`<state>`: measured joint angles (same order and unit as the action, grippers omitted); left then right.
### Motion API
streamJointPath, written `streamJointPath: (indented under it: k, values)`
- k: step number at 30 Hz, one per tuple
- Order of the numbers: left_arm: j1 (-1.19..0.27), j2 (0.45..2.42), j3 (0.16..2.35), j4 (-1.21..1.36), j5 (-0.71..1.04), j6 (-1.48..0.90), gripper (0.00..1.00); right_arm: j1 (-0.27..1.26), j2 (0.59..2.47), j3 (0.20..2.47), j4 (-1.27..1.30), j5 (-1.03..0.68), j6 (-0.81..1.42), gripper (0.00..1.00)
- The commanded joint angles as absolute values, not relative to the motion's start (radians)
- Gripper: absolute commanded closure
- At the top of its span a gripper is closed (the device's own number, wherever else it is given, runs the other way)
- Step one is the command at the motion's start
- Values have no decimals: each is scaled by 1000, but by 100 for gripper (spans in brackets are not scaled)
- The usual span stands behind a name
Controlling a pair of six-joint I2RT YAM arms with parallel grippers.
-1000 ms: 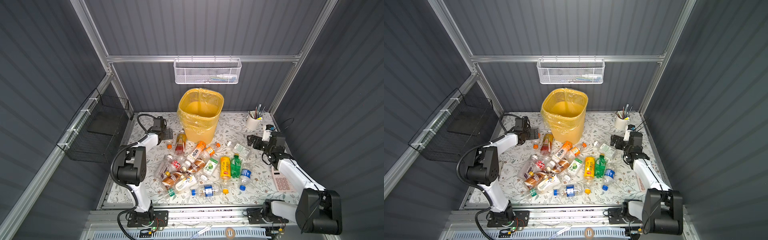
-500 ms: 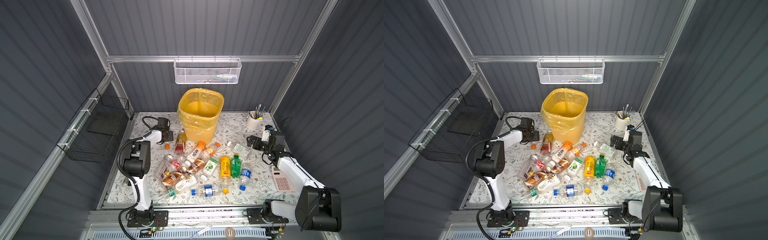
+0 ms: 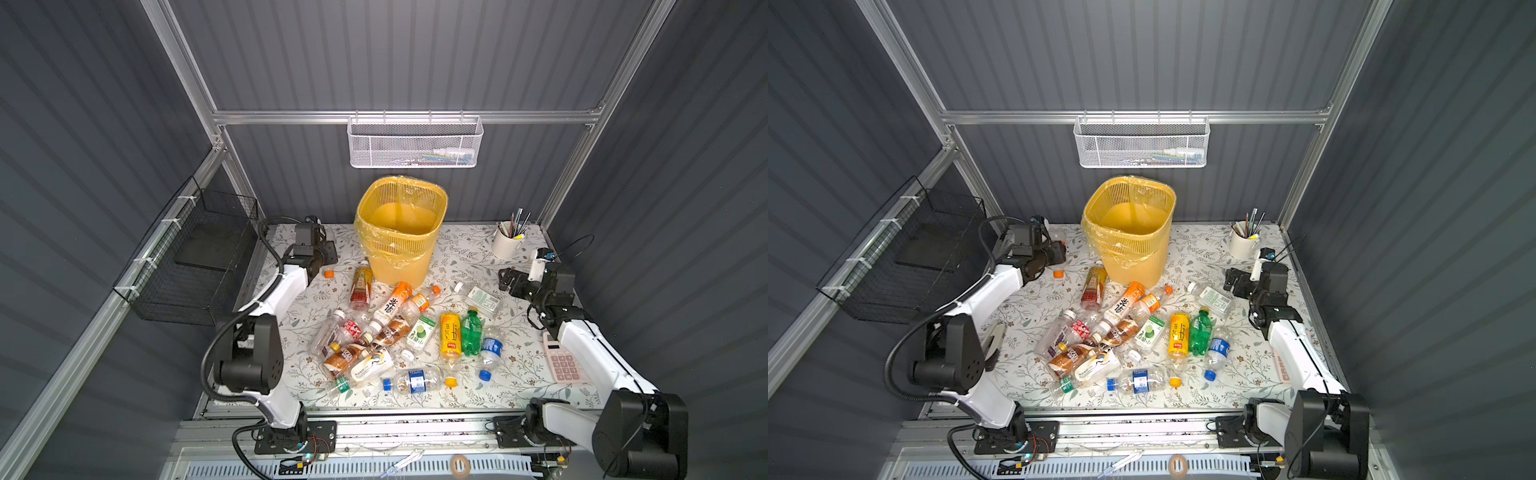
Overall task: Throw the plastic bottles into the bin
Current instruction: 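Lift the clear orange-label bottle with the left gripper toward the bin, then open the left gripper over the yellow bin to drop the bottle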
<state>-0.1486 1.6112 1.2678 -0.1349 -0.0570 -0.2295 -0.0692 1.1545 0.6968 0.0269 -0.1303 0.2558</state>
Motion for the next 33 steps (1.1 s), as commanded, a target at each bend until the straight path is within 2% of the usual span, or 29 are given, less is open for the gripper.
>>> streamJointPath:
  k: [1,6,8,12,15,16,19,22,33]
  values:
    - [-151,1478,1258,18,-8,-206,58,-64,1125,668,73,-91,268,1]
    - [-272,1350,1273,187,-88,-54,62,-64,1070,651,90,-71,267,1]
    - [-328,1352,1320,223,-88,-10,60,-64,1060,649,91,-73,267,1]
    - [-378,1449,1491,160,-18,-8,60,-64,1057,668,61,-111,258,1]
    - [-421,1576,1636,-4,12,1,57,-64,1066,685,31,-124,255,1]
    - [-434,1637,1726,-113,8,9,55,-64,1070,692,16,-124,253,1]
    - [-457,1726,1875,-278,-57,11,21,-64,1072,720,-33,-118,235,1]
    - [-457,1633,1769,-130,-71,-2,1,-64,1052,725,-49,-87,226,1]
    - [-457,1427,1548,-8,-85,-32,0,-61,1053,732,-55,-101,252,1]
